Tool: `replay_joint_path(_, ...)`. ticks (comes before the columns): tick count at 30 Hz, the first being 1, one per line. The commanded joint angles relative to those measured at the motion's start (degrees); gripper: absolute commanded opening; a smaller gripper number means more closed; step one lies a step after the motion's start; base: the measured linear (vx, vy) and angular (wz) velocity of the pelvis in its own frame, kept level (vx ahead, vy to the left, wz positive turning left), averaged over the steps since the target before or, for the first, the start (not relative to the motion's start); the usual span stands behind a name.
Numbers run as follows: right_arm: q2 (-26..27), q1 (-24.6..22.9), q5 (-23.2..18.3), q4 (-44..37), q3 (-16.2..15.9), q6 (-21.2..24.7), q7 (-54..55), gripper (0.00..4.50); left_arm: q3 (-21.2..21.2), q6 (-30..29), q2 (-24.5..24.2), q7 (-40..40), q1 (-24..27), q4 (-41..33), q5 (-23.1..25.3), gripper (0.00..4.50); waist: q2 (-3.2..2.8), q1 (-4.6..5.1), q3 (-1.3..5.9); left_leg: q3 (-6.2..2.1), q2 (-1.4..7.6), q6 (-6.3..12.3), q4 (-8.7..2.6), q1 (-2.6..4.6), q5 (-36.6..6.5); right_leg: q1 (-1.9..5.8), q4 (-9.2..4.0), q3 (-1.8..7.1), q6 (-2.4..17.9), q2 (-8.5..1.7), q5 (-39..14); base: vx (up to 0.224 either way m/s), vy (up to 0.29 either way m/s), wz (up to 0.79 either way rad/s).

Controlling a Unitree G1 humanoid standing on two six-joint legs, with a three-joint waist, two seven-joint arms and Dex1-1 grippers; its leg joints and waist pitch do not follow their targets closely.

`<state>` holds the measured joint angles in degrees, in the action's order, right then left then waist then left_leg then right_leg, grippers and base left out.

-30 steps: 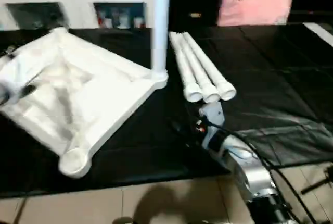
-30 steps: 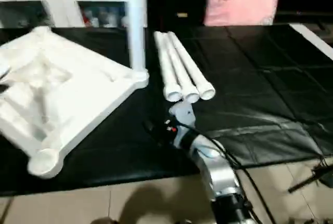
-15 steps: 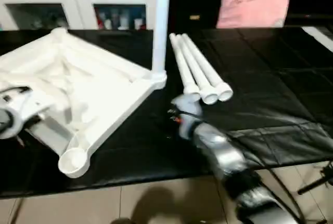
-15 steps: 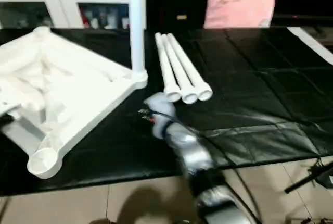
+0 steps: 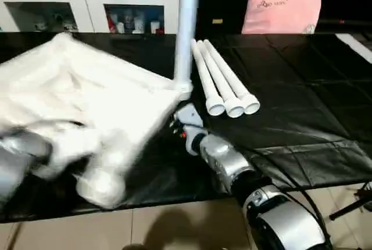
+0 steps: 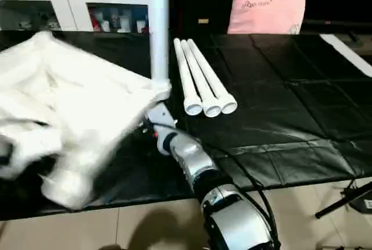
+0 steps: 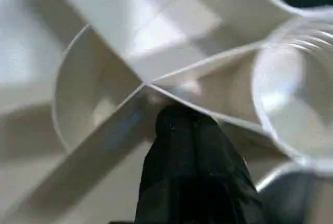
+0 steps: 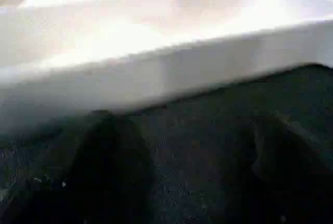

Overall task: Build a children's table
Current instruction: Rotate table base

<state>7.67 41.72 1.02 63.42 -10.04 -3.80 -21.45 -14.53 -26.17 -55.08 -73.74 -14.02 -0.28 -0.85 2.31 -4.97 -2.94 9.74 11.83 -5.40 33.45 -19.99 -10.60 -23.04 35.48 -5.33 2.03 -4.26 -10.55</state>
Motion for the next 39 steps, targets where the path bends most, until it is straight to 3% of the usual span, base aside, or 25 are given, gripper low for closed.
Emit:
replay_joint_path(1, 0.9, 1.8, 0.6, 1.0, 0.1, -0.7, 0.6, 4.5, -1.9, -1.3, 2.6, -3.6, 0.3, -4.5, -5.4, 0.07, -1.84, 0.4, 3.19, -0.32, 1.58, -3.51, -4.74, 0.43, -14.2, 2.79, -3.18, 3.86, 11.3, -4.24, -9.7, 0.0, 0.0, 0.0)
replay_joint_path(5, 0.9, 2.8, 0.7, 2.8, 0.7, -1.7, 0.4, 4.5, -2.3, -0.4, 6.9, -2.2, -1.8, -4.0, -5.4, 0.07, -1.72, 0.82, 3.11, -0.41, 1.45, -3.52, -4.59, 0.12, -15.0, 2.89, -3.5, 3.99, 10.6, -4.26, -12.6, 0.0, 0.0, 0.0)
replay_joint_path(9, 0.8, 3.8, 0.7, 3.5, 1.0, -3.2, -0.3, 4.5, -2.5, 5.2, 16.1, 11.4, -9.0, 9.0, 2.0, 0.07, -1.82, 1.01, 3.14, -0.2, 1.1, -3.12, -4.17, 0.25, -15.0, 2.73, -3.96, 3.97, 9.8, -3.7, -13.9, 0.0, 0.0, 0.0)
replay_joint_path(10, 0.7, 3.9, 0.7, 3.6, 1.1, -3.4, -0.2, 4.5, -2.5, 5.6, 16.9, 13.3, -9.9, 10.6, 2.8, 0.07, -1.89, 0.77, 3.24, -0.44, 1.29, -3.16, -4.21, 0.35, -15.7, 2.79, -3.99, 3.95, 9.4, -4.03, -15.0, 0.0, 0.0, 0.0)
replay_joint_path(11, 0.1, 4.1, 0.6, 2.9, 1.7, -4.0, 0.5, 4.5, -2.7, 9.1, 19.3, 20.8, -14.1, 18.1, 6.3, 0.07, -1.77, 0.89, 3.23, -0.58, 1.19, -3.07, -4.26, -0.03, -15.6, 3.05, -3.93, 3.87, 9.1, -4.03, -15.5, 0.0, 0.0, 0.0)
replay_joint_path(13, -0.4, 4.1, 0.5, 2.3, 2.0, -4.4, 0.9, 4.5, -3.1, 10.9, 19.9, 24.0, -15.9, 21.0, 8.0, 0.07, -1.55, 0.77, 3.33, -0.61, 1.07, -2.83, -4.14, 0.29, -15.3, 2.85, -4.52, 3.83, 7.3, -3.98, -18.0, 0.0, 0.0, 0.0)
replay_joint_path(14, -0.7, 4.1, 0.5, 2.0, 2.2, -4.6, 1.1, 4.5, -3.3, 12.0, 20.2, 26.0, -17.0, 22.9, 9.1, 0.07, -1.38, 1.06, 3.45, -0.89, 1.16, -2.78, -4.23, -0.52, -13.9, 3.48, -3.87, 3.75, 7.4, -4.11, -16.5, 0.0, 0.0, 0.0)
replay_joint_path(15, -1.1, 3.9, 0.2, 1.0, 2.6, -4.9, 1.0, 4.5, -3.4, 13.1, 20.5, 27.7, -18.2, 25.1, 9.7, 0.07, -1.47, 1.16, 3.39, -0.93, 1.15, -2.55, -4.33, -0.62, -13.7, 3.44, -4.06, 3.63, 7.1, -4.01, -16.9, 0.0, 0.0, 0.0)
replay_joint_path(16, -1.6, 3.8, -0.1, 0.1, 3.0, -5.2, 0.9, 4.5, -3.4, 14.2, 20.9, 29.3, -19.3, 27.4, 10.1, 0.07, -1.87, 1.05, 3.51, -0.84, 1.1, -2.22, -4.02, -0.01, -14.2, 2.81, -4.36, 3.71, 7.4, -3.95, -16.7, 0.0, 0.0, 0.0)
replay_joint_path(17, -1.9, 3.5, -0.3, -1.2, 3.2, -5.5, 0.6, 4.5, -3.7, 15.4, 21.0, 30.8, -20.2, 29.2, 11.0, 0.07, -2.03, 0.91, 3.68, -0.84, 1.18, -2.15, -3.85, 0.15, -13.4, 2.84, -4.0, 3.87, 8.5, -3.93, -14.1, 0.0, 0.0, 0.0)
replay_joint_path(21, -3.5, 0.9, -0.9, -8.5, 3.1, -6.3, -1.6, 4.5, -3.9, 21.3, 21.9, 37.0, -24.4, 38.7, 14.2, 0.07, -2.25, 0.91, 3.8, -1.02, 1.12, -1.55, -3.81, -0.36, -11.0, 3.26, -3.32, 3.65, 10.3, -3.4, -6.1, 0.0, 0.0, 0.0)
replay_joint_path(23, -4.6, -2.2, -2.1, -17.2, 3.3, -5.7, -2.8, 4.5, -2.4, 26.0, 23.3, 42.4, -26.7, 44.8, 14.1, 0.07, -2.24, 0.41, 4.06, -1.05, 1.18, -1.33, -3.65, -0.14, -10.0, 3.51, -2.98, 3.68, 10.1, -3.38, -2.6, 0.0, 0.0, 0.0)
replay_joint_path(25, -4.8, -3.1, -2.6, -19.7, 3.5, -5.2, -2.9, 4.5, -1.4, 27.9, 24.0, 43.6, -27.5, 46.8, 13.5, 0.07, -2.31, 0.18, 4.22, -1.1, 1.33, -1.43, -3.66, 0.06, -9.5, 3.48, -2.73, 3.65, 10.6, -3.52, -0.8, 0.0, 0.0, 0.0)
replay_joint_path(27, -6.0, -6.2, -2.5, -26.0, 3.4, -4.5, -2.6, 4.5, 3.5, 28.3, 26.4, 41.4, -26.7, 45.5, 7.6, 0.07, -2.53, -0.2, 3.94, -0.96, 1.17, -1.76, -3.62, -0.01, -9.4, 3.72, -3.05, 3.74, 11.1, -3.57, -0.6, 0.0, 0.0, 0.0)
replay_joint_path(29, -6.9, -10.9, -4.0, -34.4, 4.8, -2.9, -2.4, 4.5, 8.2, 26.8, 27.9, 39.0, -24.3, 41.2, 1.5, 0.07, -2.29, -0.54, 4.09, -0.87, 1.36, -1.89, -3.65, 0.17, -9.7, 3.48, -2.82, 3.73, 11.9, -3.69, 0.3, 0.0, 0.0, 0.0)
replay_joint_path(30, -6.9, -11.3, -4.2, -35.0, 4.9, -2.9, -2.3, 4.5, 8.4, 26.6, 27.9, 39.0, -24.0, 40.8, 1.2, 0.07, -2.3, -0.8, 3.93, -0.93, 1.55, -1.73, -3.81, 0.07, -10.7, 3.65, -2.98, 3.75, 11.9, -3.98, -0.5, 0.0, 0.0, 0.0)
replay_joint_path(31, -7.9, -15.1, -5.4, -41.5, 6.2, -1.9, -2.2, 4.5, 11.5, 24.5, 28.7, 41.0, -20.9, 35.6, -1.9, 0.07, -2.18, -0.64, 3.85, -0.93, 1.51, -1.73, -3.96, 0.07, -11.8, 3.7, -3.14, 3.69, 11.6, -3.82, -2.4, 0.0, 0.0, 0.0)
replay_joint_path(33, -8.2, -16.4, -5.4, -43.6, 6.5, -2.0, -1.9, 4.5, 12.4, 23.9, 29.0, 42.4, -19.9, 33.9, -2.7, 0.07, -2.13, -0.61, 3.74, -0.9, 1.64, -1.6, -4.03, 0.1, -12.8, 3.56, -3.34, 3.68, 11.1, -3.8, -4.1, 0.0, 0.0, 0.0)
replay_joint_path(34, -8.4, -18.5, -4.6, -46.2, 7.7, -5.5, 0.7, 4.5, 15.8, 20.2, 30.9, 47.3, -17.1, 28.3, -5.2, 0.07, -2.12, -0.51, 3.55, -0.8, 1.55, -1.67, -4.06, 0.08, -13.6, 3.46, -3.62, 3.7, 10.6, -3.76, -6.4, 0.0, 0.0, 0.0)
replay_joint_path(36, -8.4, -20.4, -5.6, -49.3, 8.7, -3.3, 1.4, 4.5, 18.3, 18.2, 32.9, 49.9, -14.0, 22.4, -8.0, 0.07, -1.98, -0.5, 3.4, -0.86, 1.73, -1.68, -4.11, 0.05, -14.6, 3.51, -3.95, 3.69, 10.0, -3.98, -10.0, 0.0, 0.0, 0.0)
replay_joint_path(37, -8.7, -22.1, -6.9, -52.3, 9.4, -1.4, 1.3, 4.5, 19.9, 16.9, 35.0, 52.3, -10.8, 16.3, -9.8, 0.07, -1.84, -0.31, 3.22, -0.69, 1.43, -1.2, -4.09, 0.14, -15.6, 3.16, -4.5, 3.63, 9.1, -3.65, -13.4, 0.0, 0.0, 0.0)
replay_joint_path(38, -8.8, -23.1, -7.6, -54.0, 9.7, -0.2, 1.5, 4.5, 20.8, 16.5, 36.2, 53.4, -9.3, 13.4, -10.6, 0.07, -1.9, -0.39, 3.19, -0.85, 1.68, -1.21, -4.16, 0.01, -15.5, 3.47, -4.34, 3.69, 9.0, -3.78, -13.5, 0.0, 0.0, 0.0)
replay_joint_path(39, -8.9, -24.1, -7.9, -55.9, 10.2, 1.2, 2.2, 4.5, 21.8, 15.8, 37.9, 55.1, -7.4, 9.8, -11.7, 0.07, -1.8, -0.29, 3.09, -0.81, 1.76, -0.84, -4.18, -0.19, -15.5, 3.3, -4.65, 3.66, 8.3, -3.65, -14.2, 0.0, 0.0, 0.0)
